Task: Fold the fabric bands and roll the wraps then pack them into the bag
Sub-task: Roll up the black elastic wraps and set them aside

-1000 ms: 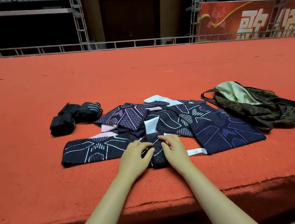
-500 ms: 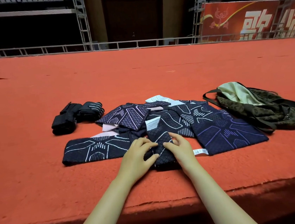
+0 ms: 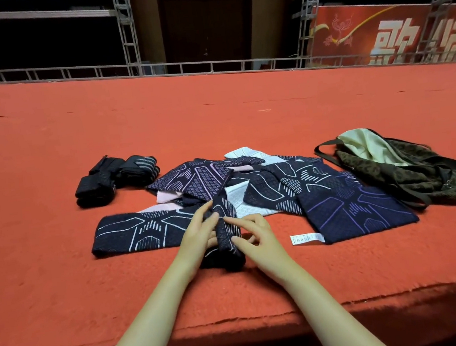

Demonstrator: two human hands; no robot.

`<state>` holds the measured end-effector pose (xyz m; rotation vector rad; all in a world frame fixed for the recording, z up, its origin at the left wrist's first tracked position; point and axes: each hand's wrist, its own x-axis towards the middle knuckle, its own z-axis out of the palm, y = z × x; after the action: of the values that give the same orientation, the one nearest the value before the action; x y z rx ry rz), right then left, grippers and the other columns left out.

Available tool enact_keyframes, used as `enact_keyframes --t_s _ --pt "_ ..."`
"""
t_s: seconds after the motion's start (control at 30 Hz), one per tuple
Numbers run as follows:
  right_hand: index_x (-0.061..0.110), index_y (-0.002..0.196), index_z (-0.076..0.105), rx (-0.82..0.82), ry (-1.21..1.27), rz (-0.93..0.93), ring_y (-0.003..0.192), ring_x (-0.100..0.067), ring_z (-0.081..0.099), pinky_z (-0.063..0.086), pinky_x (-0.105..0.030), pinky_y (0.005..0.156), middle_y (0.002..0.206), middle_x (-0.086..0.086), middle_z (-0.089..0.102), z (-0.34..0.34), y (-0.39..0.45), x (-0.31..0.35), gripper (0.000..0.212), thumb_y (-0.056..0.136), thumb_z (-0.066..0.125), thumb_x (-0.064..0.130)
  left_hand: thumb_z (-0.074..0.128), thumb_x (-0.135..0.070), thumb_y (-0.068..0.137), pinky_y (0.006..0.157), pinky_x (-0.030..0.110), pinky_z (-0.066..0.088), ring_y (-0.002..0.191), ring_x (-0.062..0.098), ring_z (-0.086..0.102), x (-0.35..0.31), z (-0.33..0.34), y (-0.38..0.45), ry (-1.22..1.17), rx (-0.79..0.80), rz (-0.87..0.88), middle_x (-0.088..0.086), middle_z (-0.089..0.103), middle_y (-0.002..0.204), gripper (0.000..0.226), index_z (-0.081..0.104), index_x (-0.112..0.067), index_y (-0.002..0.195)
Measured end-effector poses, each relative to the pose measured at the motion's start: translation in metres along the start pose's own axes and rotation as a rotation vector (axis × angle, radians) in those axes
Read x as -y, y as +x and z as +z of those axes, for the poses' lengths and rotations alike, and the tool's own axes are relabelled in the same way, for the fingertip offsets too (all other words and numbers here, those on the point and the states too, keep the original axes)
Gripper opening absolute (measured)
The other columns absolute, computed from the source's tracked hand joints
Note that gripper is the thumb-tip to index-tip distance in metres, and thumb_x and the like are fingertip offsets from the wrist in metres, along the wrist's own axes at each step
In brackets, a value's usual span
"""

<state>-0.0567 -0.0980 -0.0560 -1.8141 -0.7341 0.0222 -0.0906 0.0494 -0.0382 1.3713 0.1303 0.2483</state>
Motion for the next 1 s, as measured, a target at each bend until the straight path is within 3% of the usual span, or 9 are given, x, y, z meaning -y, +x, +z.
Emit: enact_keyframes --t_s 0.07,0.17,0.27,0.37,0.5,0.7,0.8,0.9,1.0 --pt "0.04 0.122 0.052 0.003 0.001 0.007 0.103 -0.007 0.051 0.045 -0.015 0.081 0.113 0.006 0.046 0.0 0.0 -0.002 0.046 0.08 0.064 0.024 0.048 -0.009 0.095 0.074 0.017 0.049 0.08 0.009 0.061 0.001 -0.002 -0.001 0.131 -0.046 0.013 -0.002 0.062 0.096 0.04 0.045 -0.02 0.134" --pt "0.029 0.135 0.042 0.003 0.015 0.129 0.092 -0.003 0.058 0.049 -0.021 0.08 0.12 0.005 0.053 0.001 0.002 -0.003 0.058 0.084 0.069 0.021 0.048 -0.002 0.089 0.067 0.012 0.042 0.072 0.007 0.054 0.003 -0.009 -0.004 0.469 -0.172 0.112 -0.004 0.059 0.083 0.049 0.044 -0.021 0.134" --pt "0.021 0.139 0.038 0.014 0.053 0.236 0.072 -0.002 0.057 0.047 -0.023 0.068 0.098 0.008 0.065 -0.001 0.005 0.002 0.056 0.089 0.063 0.028 0.058 -0.008 0.085 0.09 0.021 0.034 0.102 0.017 0.052 0.011 -0.025 -0.004 0.799 -0.233 0.199 -0.001 0.06 0.103 0.055 0.045 -0.021 0.136" --pt "0.02 0.124 0.046 0.045 0.137 0.336 0.062 -0.006 0.057 0.047 -0.024 0.058 0.074 0.005 0.062 0.001 0.011 0.011 0.042 0.087 0.065 0.024 0.064 -0.014 0.082 0.098 0.023 0.031 0.109 0.021 0.049 0.014 -0.033 0.0 0.96 -0.236 0.245 0.001 0.059 0.11 0.051 0.052 -0.021 0.131" --pt "0.027 0.114 0.056 -0.114 0.071 0.314 0.074 -0.009 0.064 0.054 -0.034 0.077 0.086 0.004 0.069 0.02 0.01 0.008 0.045 0.071 0.071 0.026 0.066 -0.01 0.079 0.098 0.038 0.043 0.102 0.016 0.055 0.013 -0.031 0.001 0.854 -0.202 0.245 -0.001 0.058 0.112 0.054 0.052 -0.025 0.129" --pt "0.022 0.115 0.059 -0.155 0.464 0.207 0.086 -0.011 0.063 0.05 -0.023 0.079 0.101 -0.005 0.068 0.017 0.002 0.017 0.048 0.072 0.061 0.001 0.063 -0.008 0.085 0.075 0.001 0.04 0.1 0.001 0.051 -0.006 -0.017 -0.01 0.323 -0.225 0.219 0.003 0.049 0.124 0.057 0.042 -0.017 0.138" --pt "0.016 0.116 0.061 -0.081 0.493 0.152 0.087 -0.005 0.062 0.05 -0.017 0.077 0.102 0.001 0.069 0.018 -0.004 0.023 0.054 0.064 0.053 0.004 0.058 -0.014 0.091 0.068 0.005 0.045 0.091 -0.003 0.058 -0.012 -0.013 -0.018 0.126 -0.177 0.143 -0.005 0.056 0.12 0.046 0.046 -0.024 0.134" --pt "0.019 0.113 0.064 -0.035 0.46 0.132 0.085 -0.005 0.062 0.049 -0.016 0.076 0.099 0.004 0.07 0.018 -0.006 0.024 0.054 0.064 0.051 0.002 0.059 -0.015 0.089 0.078 0.008 0.047 0.096 -0.006 0.062 -0.012 -0.016 -0.021 0.074 -0.114 0.124 -0.01 0.063 0.114 0.035 0.057 -0.022 0.123" --pt "0.021 0.111 0.064 -0.066 0.427 0.144 0.088 -0.004 0.062 0.049 -0.016 0.079 0.102 0.005 0.07 0.017 -0.006 0.023 0.052 0.064 0.053 0.003 0.065 -0.013 0.085 0.093 0.025 0.049 0.105 0.015 0.063 -0.009 -0.021 -0.021 0.055 -0.11 0.075 -0.001 0.07 0.108 0.025 0.067 -0.019 0.11"
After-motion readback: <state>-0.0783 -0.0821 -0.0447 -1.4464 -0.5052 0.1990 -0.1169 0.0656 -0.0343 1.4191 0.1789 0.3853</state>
